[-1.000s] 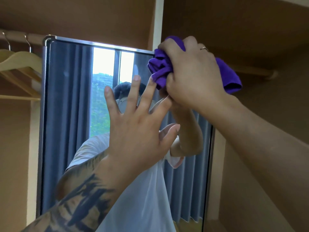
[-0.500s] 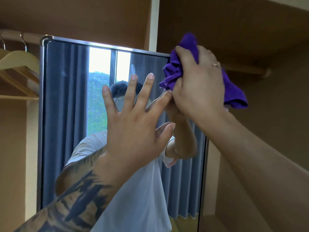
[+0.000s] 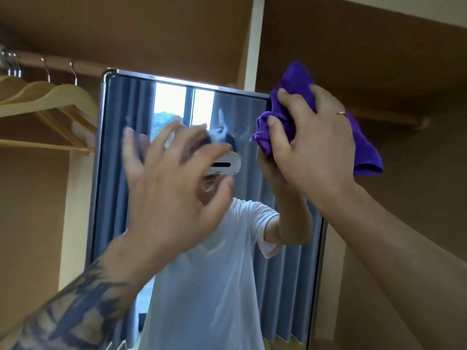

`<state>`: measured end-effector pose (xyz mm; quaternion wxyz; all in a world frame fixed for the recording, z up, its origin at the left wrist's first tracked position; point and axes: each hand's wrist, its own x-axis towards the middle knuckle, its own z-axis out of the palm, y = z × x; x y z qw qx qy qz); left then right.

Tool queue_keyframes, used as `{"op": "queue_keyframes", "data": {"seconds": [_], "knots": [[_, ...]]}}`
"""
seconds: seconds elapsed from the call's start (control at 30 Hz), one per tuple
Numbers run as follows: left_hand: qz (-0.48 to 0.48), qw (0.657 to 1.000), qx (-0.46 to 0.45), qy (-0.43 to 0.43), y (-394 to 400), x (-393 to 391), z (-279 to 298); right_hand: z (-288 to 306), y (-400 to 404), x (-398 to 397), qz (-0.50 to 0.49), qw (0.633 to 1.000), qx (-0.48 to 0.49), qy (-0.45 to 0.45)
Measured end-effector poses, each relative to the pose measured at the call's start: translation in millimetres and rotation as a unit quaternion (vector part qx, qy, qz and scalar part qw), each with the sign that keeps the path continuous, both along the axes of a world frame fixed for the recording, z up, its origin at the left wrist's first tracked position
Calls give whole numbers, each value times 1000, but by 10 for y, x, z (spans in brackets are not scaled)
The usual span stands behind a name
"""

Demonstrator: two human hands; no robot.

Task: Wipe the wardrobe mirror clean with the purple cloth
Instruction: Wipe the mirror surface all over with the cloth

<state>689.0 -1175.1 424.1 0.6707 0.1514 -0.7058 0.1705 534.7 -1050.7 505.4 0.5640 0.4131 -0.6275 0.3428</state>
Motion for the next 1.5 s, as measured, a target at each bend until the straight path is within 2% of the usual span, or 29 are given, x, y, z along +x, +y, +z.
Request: {"op": "queue_keyframes", "data": {"seconds": [0.13,0.23,0.43,0.63,0.83,0.93,1.07,1.17,1.23,1.3,1.37,1.4,1.5], "knots": [[-16,994,47,94,-358,452,151,-65,-143,51,-32,999,11,33],[-88,984,80,134,-580,619,152,-49,-268,186,-22,997,13,72],[-158,975,115,110,-861,637,-58,-5,-569,549,-8,995,0,103],[-298,920,191,168,-942,531,-186,53,-830,780,-7,980,61,192],[-307,920,178,167,-931,517,-193,87,-759,622,52,948,134,282],[-309,917,174,181,-905,484,-210,82,-668,469,55,936,121,325],[-324,906,179,206,-878,445,-225,148,-664,427,97,955,117,253],[-339,897,177,221,-877,423,-221,41,-772,502,71,962,139,225],[-348,891,191,219,-855,429,-195,-68,-825,534,60,939,185,285],[-374,878,210,211,-843,433,-182,-93,-853,557,46,899,251,354],[-392,866,225,216,-841,419,-185,4,-853,588,51,879,285,378],[-394,863,226,222,-832,404,-183,90,-851,608,62,884,273,375],[-393,862,228,226,-786,362,-179,296,-857,700,99,929,192,300]]}}
